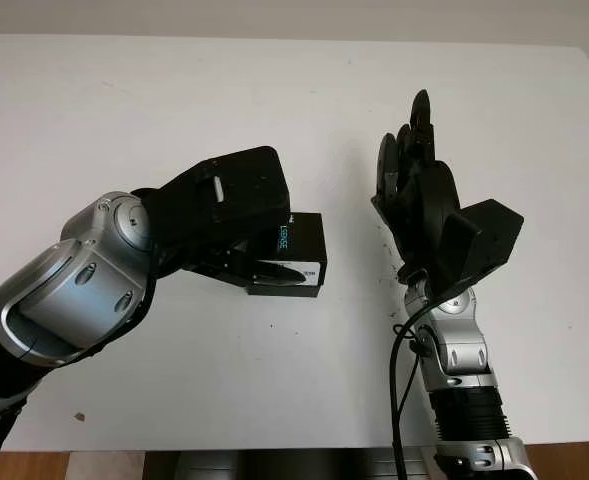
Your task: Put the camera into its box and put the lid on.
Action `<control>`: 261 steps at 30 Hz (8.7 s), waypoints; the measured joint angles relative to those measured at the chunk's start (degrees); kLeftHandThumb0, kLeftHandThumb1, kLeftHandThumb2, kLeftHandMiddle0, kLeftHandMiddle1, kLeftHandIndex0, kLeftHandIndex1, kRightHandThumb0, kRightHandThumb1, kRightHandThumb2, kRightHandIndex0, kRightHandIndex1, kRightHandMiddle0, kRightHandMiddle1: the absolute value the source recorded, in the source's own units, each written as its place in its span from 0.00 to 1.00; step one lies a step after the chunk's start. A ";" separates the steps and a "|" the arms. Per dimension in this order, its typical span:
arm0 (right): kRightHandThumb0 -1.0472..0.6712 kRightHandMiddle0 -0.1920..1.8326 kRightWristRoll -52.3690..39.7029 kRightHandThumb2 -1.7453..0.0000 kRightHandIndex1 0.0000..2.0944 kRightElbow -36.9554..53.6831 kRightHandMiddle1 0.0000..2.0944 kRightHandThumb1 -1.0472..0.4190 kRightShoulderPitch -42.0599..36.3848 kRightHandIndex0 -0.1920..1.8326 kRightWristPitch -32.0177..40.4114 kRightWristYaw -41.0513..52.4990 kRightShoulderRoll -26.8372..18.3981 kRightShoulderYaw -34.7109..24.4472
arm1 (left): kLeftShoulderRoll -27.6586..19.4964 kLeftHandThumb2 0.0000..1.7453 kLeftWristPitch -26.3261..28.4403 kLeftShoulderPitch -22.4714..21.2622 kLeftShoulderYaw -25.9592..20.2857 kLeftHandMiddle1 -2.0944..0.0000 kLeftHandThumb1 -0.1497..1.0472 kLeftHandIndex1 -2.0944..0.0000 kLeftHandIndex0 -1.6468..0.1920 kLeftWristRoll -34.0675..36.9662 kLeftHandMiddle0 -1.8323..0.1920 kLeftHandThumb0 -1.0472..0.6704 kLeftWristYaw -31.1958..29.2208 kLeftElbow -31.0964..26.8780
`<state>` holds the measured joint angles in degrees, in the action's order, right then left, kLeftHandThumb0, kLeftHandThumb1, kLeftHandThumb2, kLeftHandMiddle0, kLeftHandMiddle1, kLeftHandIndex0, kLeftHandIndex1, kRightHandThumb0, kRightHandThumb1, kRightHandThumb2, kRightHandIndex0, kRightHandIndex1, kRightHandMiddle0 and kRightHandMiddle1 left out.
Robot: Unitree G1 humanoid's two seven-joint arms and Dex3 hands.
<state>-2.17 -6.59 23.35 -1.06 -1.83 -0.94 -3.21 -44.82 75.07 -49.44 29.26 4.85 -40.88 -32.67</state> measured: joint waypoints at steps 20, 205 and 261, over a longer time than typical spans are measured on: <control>0.22 0.00 0.95 0.65 0.00 0.05 0.00 0.00 -0.06 0.00 0.67 0.44 -0.02 0.39 | -13.35 0.29 -34.63 4.35 4.59 1.00 1.00 1.00 1.00 -14.21 1.00 0.22 -3.42 -3.20; 0.21 0.00 0.29 0.69 0.00 -2.67 0.02 0.00 -0.95 0.00 -1.18 2.51 -1.74 -0.49 | 21.94 0.04 -63.25 30.55 -20.76 0.96 0.83 0.29 0.82 -20.13 0.86 0.31 21.00 26.26; 0.18 0.01 0.17 0.71 0.01 -2.84 0.03 0.00 -1.91 0.00 -1.06 3.82 -2.56 -1.36 | 24.07 0.03 -64.88 35.73 -28.11 0.97 1.00 0.19 0.84 -16.11 0.82 0.37 28.35 25.79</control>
<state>-2.01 -9.43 21.44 -2.12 1.99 -3.50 -4.57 -20.75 10.19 -13.71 1.15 -11.26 -12.53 -6.88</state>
